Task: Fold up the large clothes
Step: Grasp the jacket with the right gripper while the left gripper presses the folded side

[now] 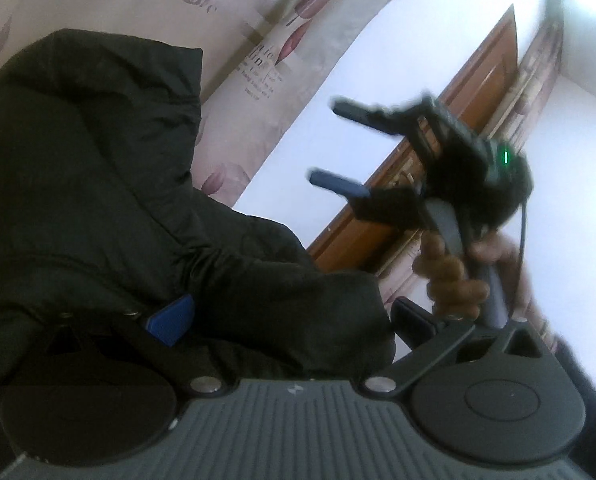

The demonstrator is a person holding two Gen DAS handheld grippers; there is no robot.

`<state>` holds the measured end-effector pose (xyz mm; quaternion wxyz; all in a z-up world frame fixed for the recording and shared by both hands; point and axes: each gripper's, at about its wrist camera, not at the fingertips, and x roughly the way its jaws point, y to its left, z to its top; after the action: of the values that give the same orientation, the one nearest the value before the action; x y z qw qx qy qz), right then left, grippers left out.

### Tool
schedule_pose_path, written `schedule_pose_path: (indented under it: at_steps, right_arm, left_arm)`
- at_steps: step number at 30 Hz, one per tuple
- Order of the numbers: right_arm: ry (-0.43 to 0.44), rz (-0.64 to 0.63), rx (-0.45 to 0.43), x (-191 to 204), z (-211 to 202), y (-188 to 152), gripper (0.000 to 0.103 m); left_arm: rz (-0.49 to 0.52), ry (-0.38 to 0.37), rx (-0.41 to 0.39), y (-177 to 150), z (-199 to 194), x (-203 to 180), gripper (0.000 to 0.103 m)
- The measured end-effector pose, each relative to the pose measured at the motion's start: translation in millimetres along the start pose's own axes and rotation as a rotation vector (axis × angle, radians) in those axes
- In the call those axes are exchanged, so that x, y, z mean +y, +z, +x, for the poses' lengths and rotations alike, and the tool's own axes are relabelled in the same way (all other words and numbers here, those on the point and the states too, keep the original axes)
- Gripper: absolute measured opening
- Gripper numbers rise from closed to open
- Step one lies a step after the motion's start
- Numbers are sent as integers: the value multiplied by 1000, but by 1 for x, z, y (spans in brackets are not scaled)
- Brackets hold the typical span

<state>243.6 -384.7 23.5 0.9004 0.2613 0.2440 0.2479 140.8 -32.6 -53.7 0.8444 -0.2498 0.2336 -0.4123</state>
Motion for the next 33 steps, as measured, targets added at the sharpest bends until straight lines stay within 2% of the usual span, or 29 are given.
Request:
schedule_pose_path:
  at_steps: [3, 7, 8, 9, 10, 13, 14, 15, 19, 23, 26, 29, 31, 33]
  right_arm:
    - [-13, -132, 135, 36, 42, -7, 83]
    - [-16, -212, 260, 56, 104, -23, 83]
    - [-14, -231, 279, 60, 117, -27, 78]
    - [-9, -258, 293, 64, 127, -30, 64]
    - [-14, -306, 303, 71, 136, -34, 25]
    - [-78, -461, 323, 92, 150, -49, 11]
    - [-88, -523, 315, 98, 145, -52, 9]
    - [-88, -568, 296, 105, 136, -53, 9]
    - [-74, -604, 149, 113, 82, -39, 7]
    - [-117, -549, 52, 85, 32, -41, 7]
    - [-115, -391, -16, 36, 2, -53, 7]
    - [-143, -238, -25, -19, -15, -83, 7]
    - [-134, -147, -25, -44, -21, -99, 8]
    - [-77, -62, -57, -62, -35, -109, 10]
  left_arm:
    - [4, 2, -14, 2, 0, -2, 103]
    - [20, 11, -42, -7, -10, -3, 103]
    - [28, 17, -47, -9, -13, -4, 103]
    - [33, 24, -52, -6, -8, -7, 103]
    - [41, 35, -66, -8, -12, -8, 103]
    - [37, 45, -78, -12, -29, -11, 103]
    - [24, 45, -80, -13, -35, -11, 103]
    - [10, 48, -84, -15, -42, -11, 103]
    - [-76, 40, -99, -11, -61, -10, 103]
    - [-99, 45, -107, -2, -56, -11, 103]
    - [-84, 68, -62, 0, -35, -13, 103]
    - [-113, 50, -17, -3, -18, -11, 103]
    - [-61, 70, 10, -7, -10, -16, 103]
    - [5, 98, 19, -8, -5, -22, 103]
